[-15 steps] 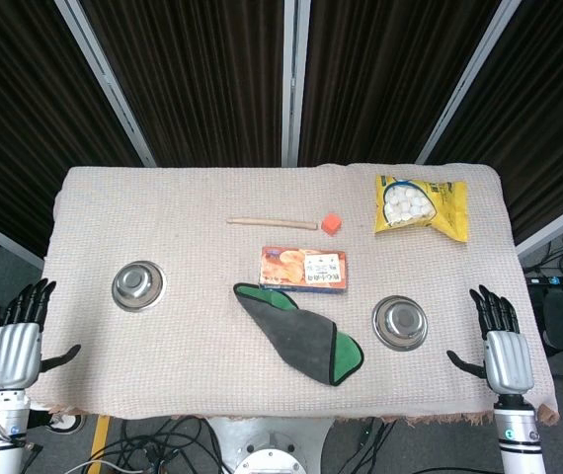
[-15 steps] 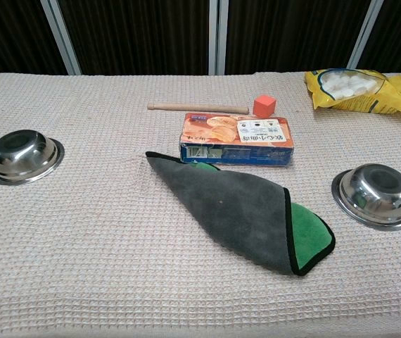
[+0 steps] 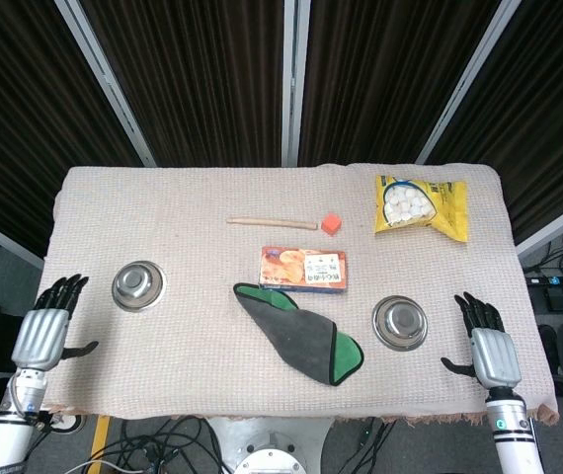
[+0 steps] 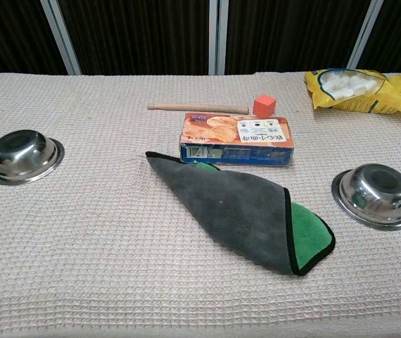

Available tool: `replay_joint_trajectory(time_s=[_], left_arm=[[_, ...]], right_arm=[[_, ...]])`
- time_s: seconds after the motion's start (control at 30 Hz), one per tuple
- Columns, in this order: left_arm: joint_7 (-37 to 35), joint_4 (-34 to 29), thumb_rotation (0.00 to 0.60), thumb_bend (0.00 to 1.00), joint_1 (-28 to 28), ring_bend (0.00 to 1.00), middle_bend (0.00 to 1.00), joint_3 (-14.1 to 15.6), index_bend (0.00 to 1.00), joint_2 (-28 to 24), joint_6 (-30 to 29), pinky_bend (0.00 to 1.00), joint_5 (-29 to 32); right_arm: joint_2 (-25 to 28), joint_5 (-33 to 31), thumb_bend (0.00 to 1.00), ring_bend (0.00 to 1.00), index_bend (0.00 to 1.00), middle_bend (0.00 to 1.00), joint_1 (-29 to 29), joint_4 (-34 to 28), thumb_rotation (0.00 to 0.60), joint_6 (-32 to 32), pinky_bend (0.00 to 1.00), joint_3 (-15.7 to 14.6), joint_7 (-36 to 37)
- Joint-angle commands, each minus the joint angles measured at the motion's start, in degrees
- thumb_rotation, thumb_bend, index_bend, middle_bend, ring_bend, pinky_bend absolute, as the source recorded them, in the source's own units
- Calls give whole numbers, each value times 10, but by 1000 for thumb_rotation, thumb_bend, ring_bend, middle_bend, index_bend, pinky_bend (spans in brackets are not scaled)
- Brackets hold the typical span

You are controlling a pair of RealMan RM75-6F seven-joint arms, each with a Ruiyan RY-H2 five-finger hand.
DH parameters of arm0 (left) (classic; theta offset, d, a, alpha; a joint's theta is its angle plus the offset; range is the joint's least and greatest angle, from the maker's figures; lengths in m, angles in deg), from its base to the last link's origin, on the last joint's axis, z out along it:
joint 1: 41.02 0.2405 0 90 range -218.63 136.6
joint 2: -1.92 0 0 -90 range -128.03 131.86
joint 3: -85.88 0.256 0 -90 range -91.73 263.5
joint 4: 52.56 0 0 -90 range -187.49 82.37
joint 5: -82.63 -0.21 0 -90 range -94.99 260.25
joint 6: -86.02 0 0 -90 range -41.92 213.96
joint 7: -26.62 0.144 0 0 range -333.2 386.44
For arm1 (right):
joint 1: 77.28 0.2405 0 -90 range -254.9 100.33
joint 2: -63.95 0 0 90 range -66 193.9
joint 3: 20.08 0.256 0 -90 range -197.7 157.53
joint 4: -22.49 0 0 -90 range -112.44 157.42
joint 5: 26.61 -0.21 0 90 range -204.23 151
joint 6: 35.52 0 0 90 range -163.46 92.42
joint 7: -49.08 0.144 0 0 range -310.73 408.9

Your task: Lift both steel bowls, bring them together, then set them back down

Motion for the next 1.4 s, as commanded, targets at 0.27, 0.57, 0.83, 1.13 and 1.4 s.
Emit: replay_joint_trajectory(time_s=[0.27,0.57,0.83,1.13,1.4], left_arm=[[48,19,600,37,-155,0,43,-48,36,-2,244,137,144],[60,92,600,37,-217,0,43,-49,36,49,305,136,173],[44,144,600,37,-249,0,50,-41,62,71,350,136,189],[25,182,600,36,-281,0,81,-33,116,83,396,165,201],[25,224,600,77,-290,108,170,-20,190,100,401,319,214]], right_arm=[[-19,-122,0,0,0,0,76,-20,600,-108,0,39,-131],[-37,-175,0,0,0,0,106,-22,600,-139,0,40,-171],[-47,-216,0,0,0,0,133,-18,600,-168,0,38,-195],[-60,-239,0,0,0,0,157,-9,600,-182,0,35,-203],[-72,-235,38,12,65,74,164,2,600,-169,116,29,-200]])
